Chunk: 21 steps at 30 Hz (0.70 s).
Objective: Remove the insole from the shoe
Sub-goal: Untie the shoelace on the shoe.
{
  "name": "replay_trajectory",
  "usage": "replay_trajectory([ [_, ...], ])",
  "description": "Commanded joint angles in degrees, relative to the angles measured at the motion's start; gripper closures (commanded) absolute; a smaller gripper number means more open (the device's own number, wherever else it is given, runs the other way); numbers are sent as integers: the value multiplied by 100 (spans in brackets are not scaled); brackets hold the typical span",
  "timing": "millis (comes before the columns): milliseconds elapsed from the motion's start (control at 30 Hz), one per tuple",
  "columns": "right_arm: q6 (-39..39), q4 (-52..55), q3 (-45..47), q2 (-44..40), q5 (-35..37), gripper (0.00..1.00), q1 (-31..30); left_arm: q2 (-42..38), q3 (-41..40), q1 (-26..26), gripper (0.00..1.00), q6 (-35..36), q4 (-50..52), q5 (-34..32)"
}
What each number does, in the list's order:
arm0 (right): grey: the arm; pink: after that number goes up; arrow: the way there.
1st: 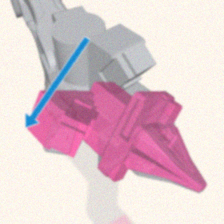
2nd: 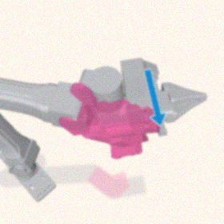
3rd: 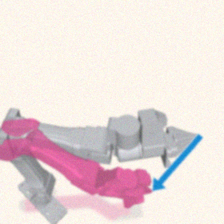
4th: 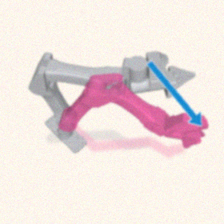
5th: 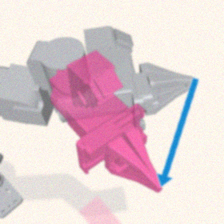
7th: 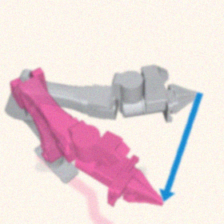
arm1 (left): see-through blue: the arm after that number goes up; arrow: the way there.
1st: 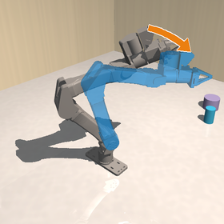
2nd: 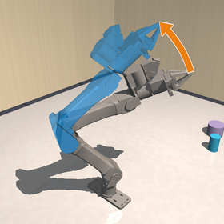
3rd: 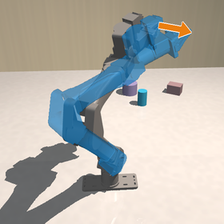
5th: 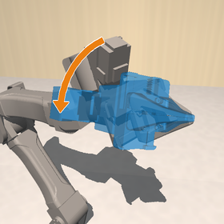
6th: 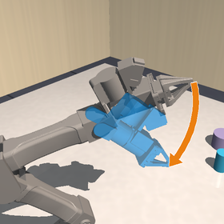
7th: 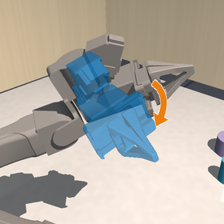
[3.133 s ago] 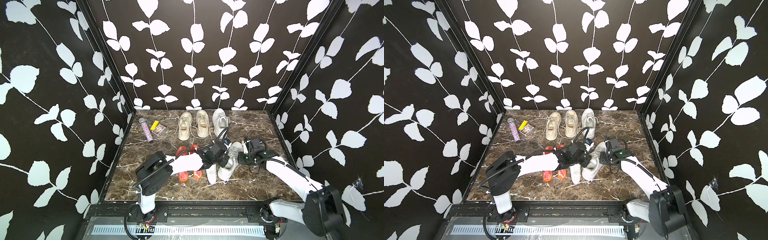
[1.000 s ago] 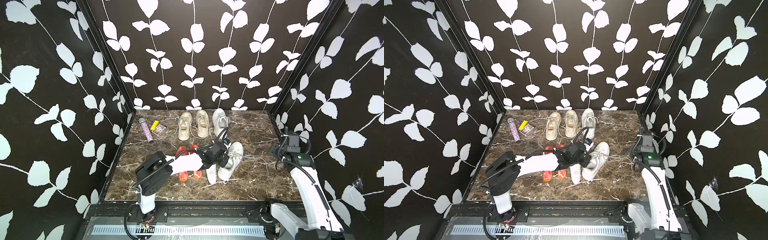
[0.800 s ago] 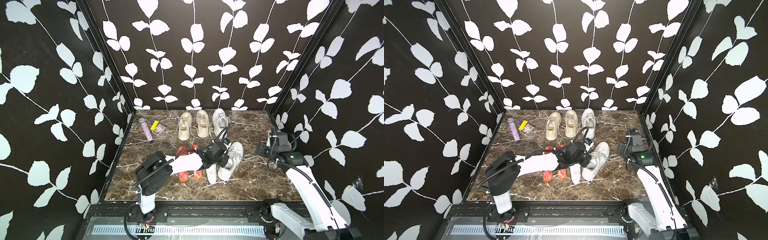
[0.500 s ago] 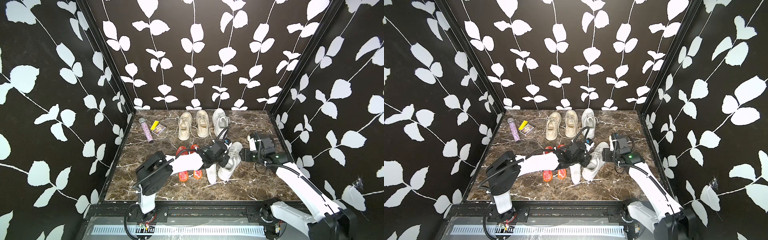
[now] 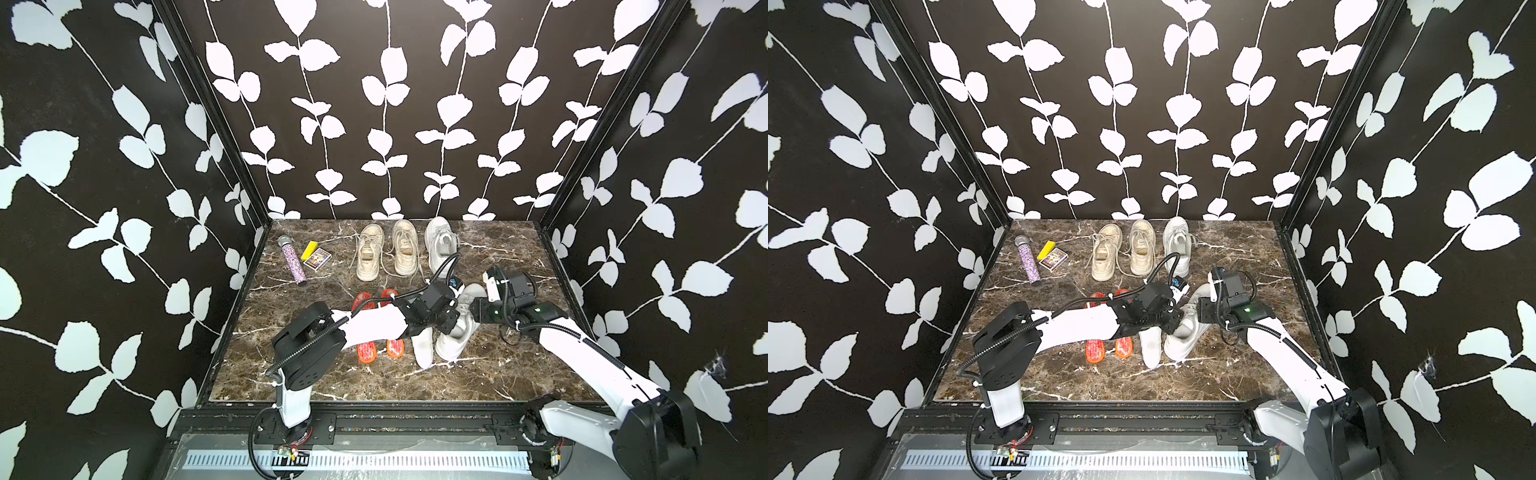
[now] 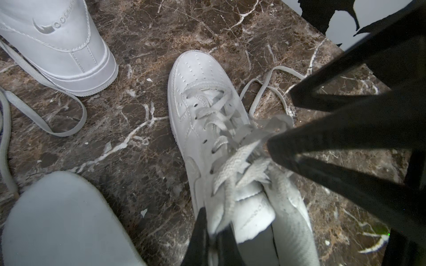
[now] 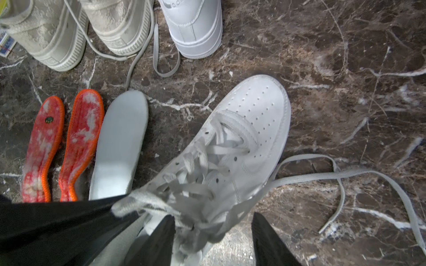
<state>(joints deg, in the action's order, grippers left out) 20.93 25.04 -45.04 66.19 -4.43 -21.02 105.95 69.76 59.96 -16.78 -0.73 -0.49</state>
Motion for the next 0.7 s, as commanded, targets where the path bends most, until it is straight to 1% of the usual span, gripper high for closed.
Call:
replay_trajectory([
  [0, -64, -306, 67, 178, 269, 51, -55, -47, 57, -20, 100, -92, -24, 76],
  [133, -137, -390, 48, 377, 234, 53, -102, -58, 0, -20, 100, -124, -32, 114],
  [433, -158, -412, -40, 671, 227, 52, -244, 26, -6, -20, 100, -206, -132, 237],
  [600, -172, -338, -42, 693, 403, 52, -332, 23, -15, -20, 100, -188, -146, 228],
  [667, -130, -247, -62, 690, 579, 52, -334, 18, -31, -20, 100, -186, -138, 206],
])
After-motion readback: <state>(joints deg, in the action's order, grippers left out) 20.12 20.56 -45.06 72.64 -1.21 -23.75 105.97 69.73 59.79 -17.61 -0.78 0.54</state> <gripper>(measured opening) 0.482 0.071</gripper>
